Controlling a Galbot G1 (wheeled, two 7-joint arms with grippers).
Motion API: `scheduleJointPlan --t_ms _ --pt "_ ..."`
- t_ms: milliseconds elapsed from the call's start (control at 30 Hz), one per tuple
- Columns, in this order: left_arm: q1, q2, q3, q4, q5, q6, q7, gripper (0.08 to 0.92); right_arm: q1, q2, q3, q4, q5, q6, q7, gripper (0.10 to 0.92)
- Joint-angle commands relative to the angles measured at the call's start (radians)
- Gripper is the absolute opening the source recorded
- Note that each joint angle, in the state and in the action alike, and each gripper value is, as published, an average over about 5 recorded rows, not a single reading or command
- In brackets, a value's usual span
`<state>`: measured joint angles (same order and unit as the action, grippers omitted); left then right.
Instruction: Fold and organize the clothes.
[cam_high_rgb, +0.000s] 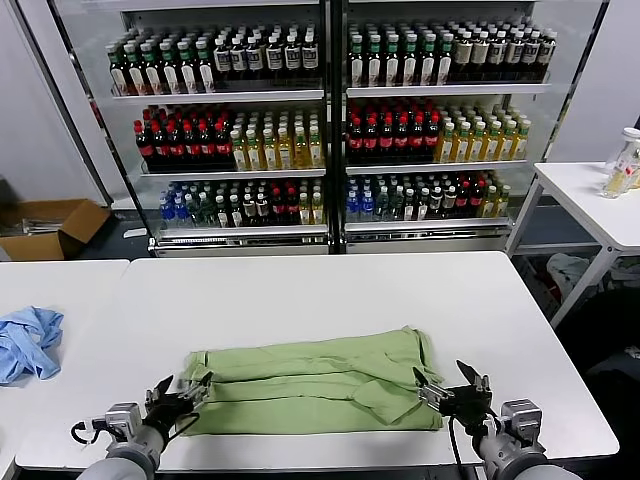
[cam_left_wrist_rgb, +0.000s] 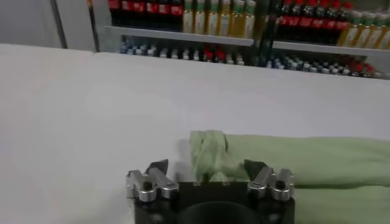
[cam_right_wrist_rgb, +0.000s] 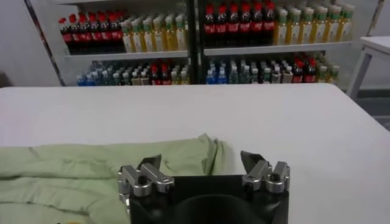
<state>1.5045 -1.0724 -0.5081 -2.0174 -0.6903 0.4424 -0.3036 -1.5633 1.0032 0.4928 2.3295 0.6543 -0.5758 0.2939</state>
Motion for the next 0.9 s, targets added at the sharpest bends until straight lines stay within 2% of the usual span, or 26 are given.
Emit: scheduleJointPlan --t_ms 33,300,467,567,667,800,900 --pt "-0.01 -0.071 0.049 0.004 0.002 -0.014 -0.104 0.662 0.005 0.023 -0.017 -0.002 -0.02 0.011 0.005 0.823" --pt "-0.04 -0.089 0.061 0.035 0.05 0.028 -0.11 0.428 0.007 0.038 -0.028 -0.012 -0.044 0.031 0.008 0.823" --pt "-0.036 -0.067 0.008 -0.028 0.172 0.065 -0.113 0.298 0.011 0.03 -0.025 -0.012 -0.047 0.034 0.01 0.823" --pt "-0.02 -0.002 -0.104 -0.075 0.242 0.114 -0.102 0.211 0.02 0.023 -0.021 -0.015 -0.047 0.035 0.01 0.823" --pt "0.016 0.075 -0.288 -0.072 0.271 0.132 -0.057 0.13 0.029 0.022 -0.017 -0.018 -0.047 0.037 0.01 0.823" --pt "0.057 0.141 -0.501 -0.033 0.275 0.133 0.012 0.098 0.041 0.021 -0.01 -0.025 -0.046 0.038 0.007 0.823" --pt "0.067 0.147 -0.521 -0.075 0.204 0.135 0.01 0.099 0.055 0.023 -0.012 -0.033 -0.048 0.039 0.007 0.823"
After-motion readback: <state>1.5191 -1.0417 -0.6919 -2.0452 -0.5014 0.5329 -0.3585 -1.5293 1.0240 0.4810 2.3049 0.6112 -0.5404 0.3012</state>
